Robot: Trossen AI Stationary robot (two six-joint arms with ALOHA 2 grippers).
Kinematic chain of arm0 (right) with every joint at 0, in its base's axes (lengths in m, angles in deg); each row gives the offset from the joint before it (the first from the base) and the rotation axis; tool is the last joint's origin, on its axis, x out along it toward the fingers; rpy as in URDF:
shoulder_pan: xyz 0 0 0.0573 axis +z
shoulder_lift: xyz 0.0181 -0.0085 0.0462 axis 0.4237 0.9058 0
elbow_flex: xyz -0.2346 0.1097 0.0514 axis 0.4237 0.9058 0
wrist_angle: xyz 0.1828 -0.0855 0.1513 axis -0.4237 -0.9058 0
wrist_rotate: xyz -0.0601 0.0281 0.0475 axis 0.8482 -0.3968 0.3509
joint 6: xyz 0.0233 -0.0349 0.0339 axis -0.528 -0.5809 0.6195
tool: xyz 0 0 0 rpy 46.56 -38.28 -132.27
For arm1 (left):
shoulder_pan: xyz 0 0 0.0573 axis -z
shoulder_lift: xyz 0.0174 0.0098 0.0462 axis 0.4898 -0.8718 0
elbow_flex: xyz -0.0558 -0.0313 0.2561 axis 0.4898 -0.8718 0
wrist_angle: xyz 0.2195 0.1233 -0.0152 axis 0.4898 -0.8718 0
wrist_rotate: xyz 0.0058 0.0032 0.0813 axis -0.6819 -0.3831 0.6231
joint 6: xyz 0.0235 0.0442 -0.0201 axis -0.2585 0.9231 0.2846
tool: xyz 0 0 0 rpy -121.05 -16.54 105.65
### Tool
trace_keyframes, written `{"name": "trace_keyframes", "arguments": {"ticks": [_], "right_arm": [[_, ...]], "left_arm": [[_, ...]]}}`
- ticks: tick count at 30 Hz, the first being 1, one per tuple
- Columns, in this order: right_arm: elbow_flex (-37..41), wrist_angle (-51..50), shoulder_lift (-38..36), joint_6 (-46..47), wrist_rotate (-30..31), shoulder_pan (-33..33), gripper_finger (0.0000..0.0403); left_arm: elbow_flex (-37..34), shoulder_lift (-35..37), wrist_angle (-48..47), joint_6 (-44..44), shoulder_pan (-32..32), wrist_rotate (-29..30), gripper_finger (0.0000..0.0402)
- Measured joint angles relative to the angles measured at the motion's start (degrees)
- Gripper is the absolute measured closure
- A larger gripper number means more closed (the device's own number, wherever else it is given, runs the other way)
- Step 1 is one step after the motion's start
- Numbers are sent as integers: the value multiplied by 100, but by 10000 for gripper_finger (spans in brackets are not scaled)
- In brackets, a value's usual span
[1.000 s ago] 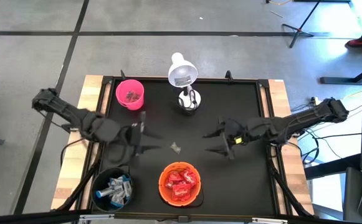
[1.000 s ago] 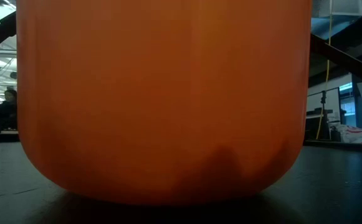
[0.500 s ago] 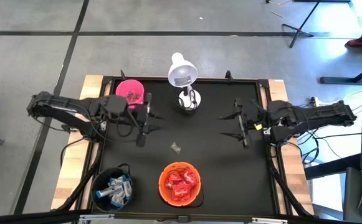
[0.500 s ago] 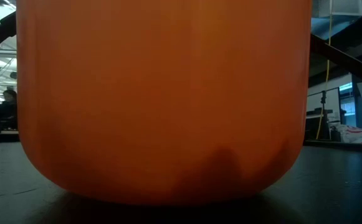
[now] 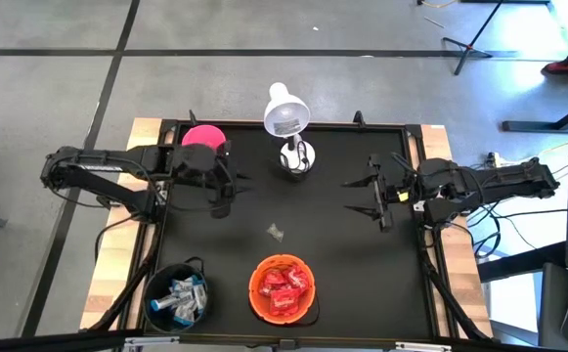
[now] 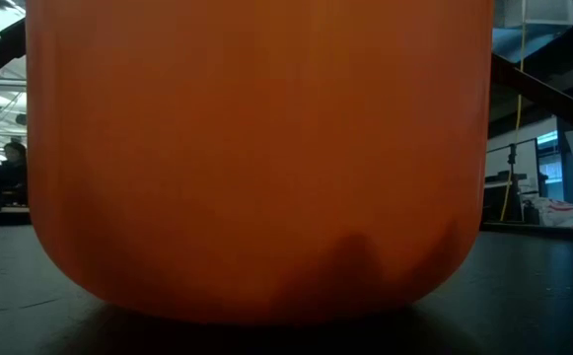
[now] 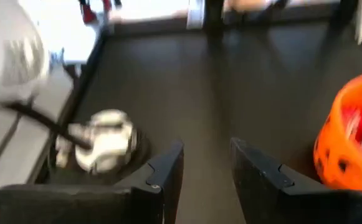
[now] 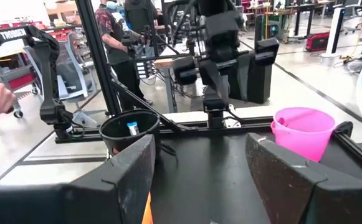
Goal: Sort candy
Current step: Put the green candy into the pink bucket
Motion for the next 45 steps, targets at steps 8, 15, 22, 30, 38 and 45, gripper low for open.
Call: {"name": "trace_keyframes", "arguments": {"ticks": [8, 15, 22, 30, 38, 45], "right_arm": [[0, 59, 101, -366, 72, 0, 157], [7, 124, 168, -495, 858, 0, 157], [7, 124, 168, 304, 720, 0, 157], [7, -413, 168, 362, 852, 0, 157], [7, -720, 168, 643, 1008, 0, 157], [7, -722, 168, 717, 1032, 0, 157]], "left_arm": [[-208, -189, -333, 166, -111, 6, 280], [-1048, -566, 558, 479, -206, -396, 280], [-1756, -1123, 1835, 632, -243, -1104, 280], [-1786, -2188, 2582, 1147, -201, -1195, 280], [-1790, -2983, 3090, 1379, -198, -1709, 280], [-1788, -3151, 3321, 1379, -123, -1764, 280]]}}
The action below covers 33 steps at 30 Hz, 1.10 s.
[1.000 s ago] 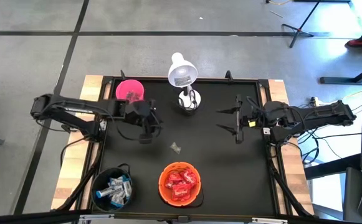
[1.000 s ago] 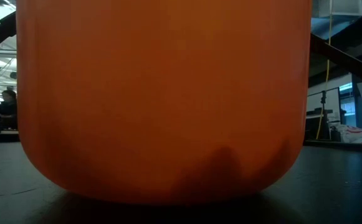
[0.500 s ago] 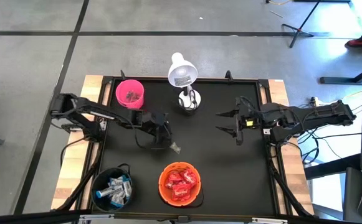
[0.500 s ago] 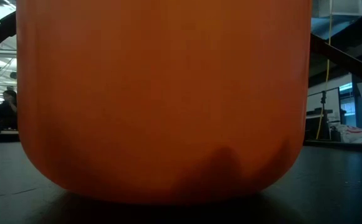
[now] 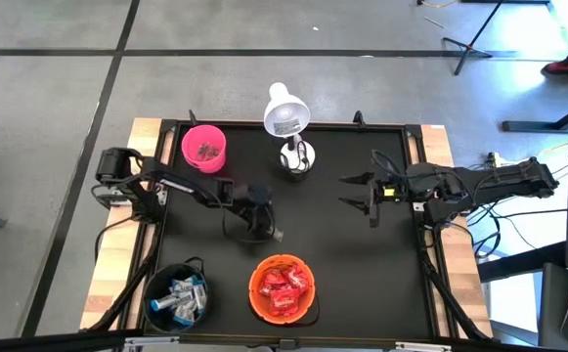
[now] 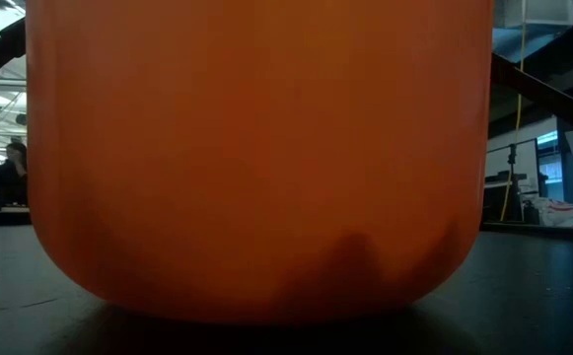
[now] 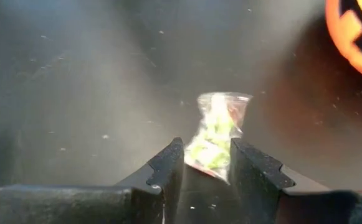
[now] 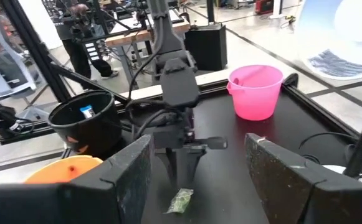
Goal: Sort candy
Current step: Put the green candy into the pink bucket
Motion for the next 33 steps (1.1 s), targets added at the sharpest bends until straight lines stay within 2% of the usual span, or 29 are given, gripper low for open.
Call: {"name": "trace_keyframes", "arguments": {"ticks": [10, 25, 29, 33], "right_arm": [[0, -39, 0, 4, 560, 0, 157], [-7, -76, 282, 128, 574, 0, 157], [-7, -74, 395, 128, 574, 0, 157], [-7, -89, 411, 128, 574, 0, 157]], "left_arm": [[-2, -137, 319, -5, 180, -2, 280], [20, -969, 762, -343, 178, 239, 281], [22, -974, 762, -352, 203, 422, 309], [14, -883, 713, -354, 201, 559, 373]]}}
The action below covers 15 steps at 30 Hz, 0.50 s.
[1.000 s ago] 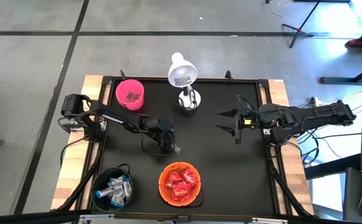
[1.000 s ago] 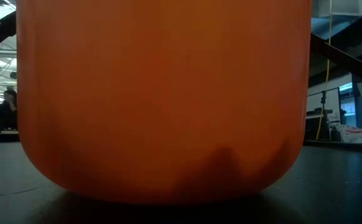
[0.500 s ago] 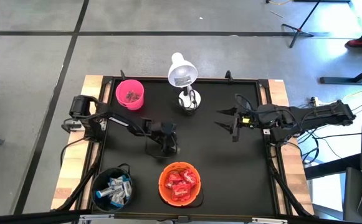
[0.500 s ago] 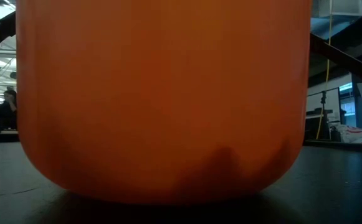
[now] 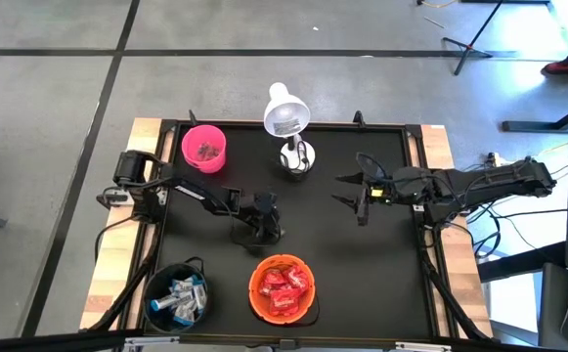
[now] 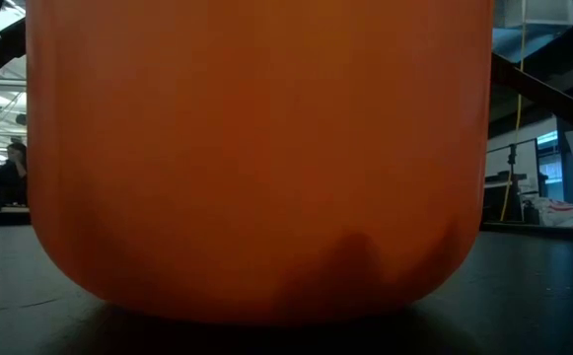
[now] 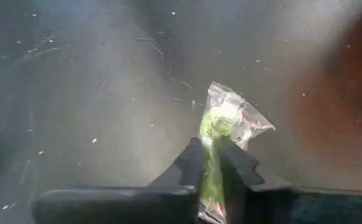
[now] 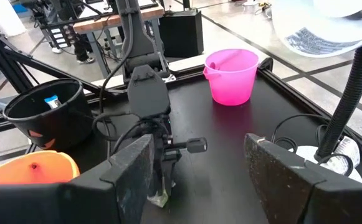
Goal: Sort candy
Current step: Put the green candy into the pink bucket
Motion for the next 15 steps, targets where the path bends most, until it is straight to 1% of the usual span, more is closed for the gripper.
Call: {"name": "trace_keyframes", "arguments": {"ticks": [2, 7, 15], "right_arm": [[0, -9, 1, -1, 0, 0, 157], [0, -26, 0, -2, 0, 0, 157], [0, -160, 0, -2, 0, 0, 157]], "left_arm": [[-10, 100, -63, -1, -1, 30, 392], [-21, 453, -211, 7, -4, 251, 400], [-21, 1522, -921, 157, -140, 971, 401]]}}
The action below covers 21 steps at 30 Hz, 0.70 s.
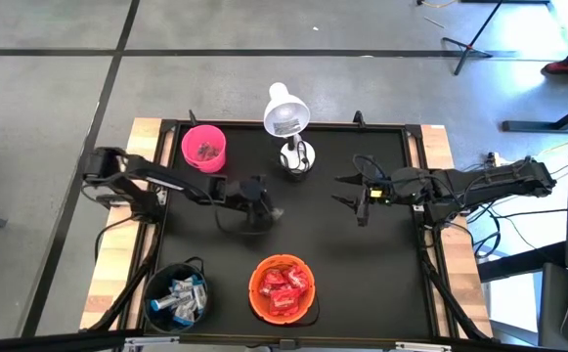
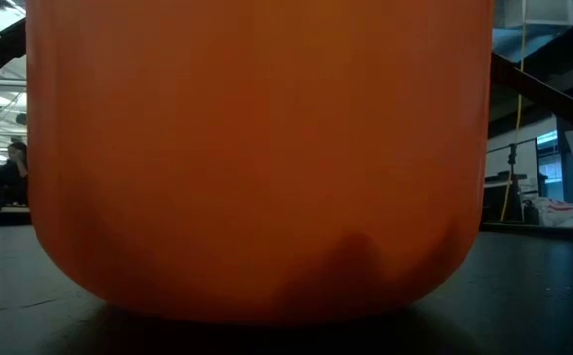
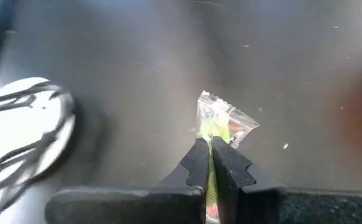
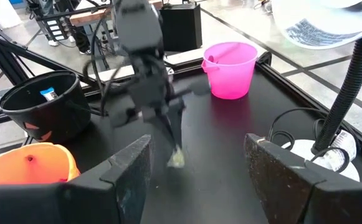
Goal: Sort candy
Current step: Put the green candy into the pink bucket
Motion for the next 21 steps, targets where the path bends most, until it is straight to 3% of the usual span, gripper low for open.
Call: {"name": "trace_keyframes", "arguments": {"ticks": [7, 13, 21], "right_arm": [[0, -47, 0, -153, 67, 0, 157], [0, -127, 0, -204, 1017, -2, 157], [2, -199, 0, -667, 1072, 0, 157]], "left_arm": [[0, 945, -536, -77, -21, 573, 401], [0, 1591, -853, -391, -19, 738, 401], [3, 2337, -904, -602, -128, 1280, 401]]}}
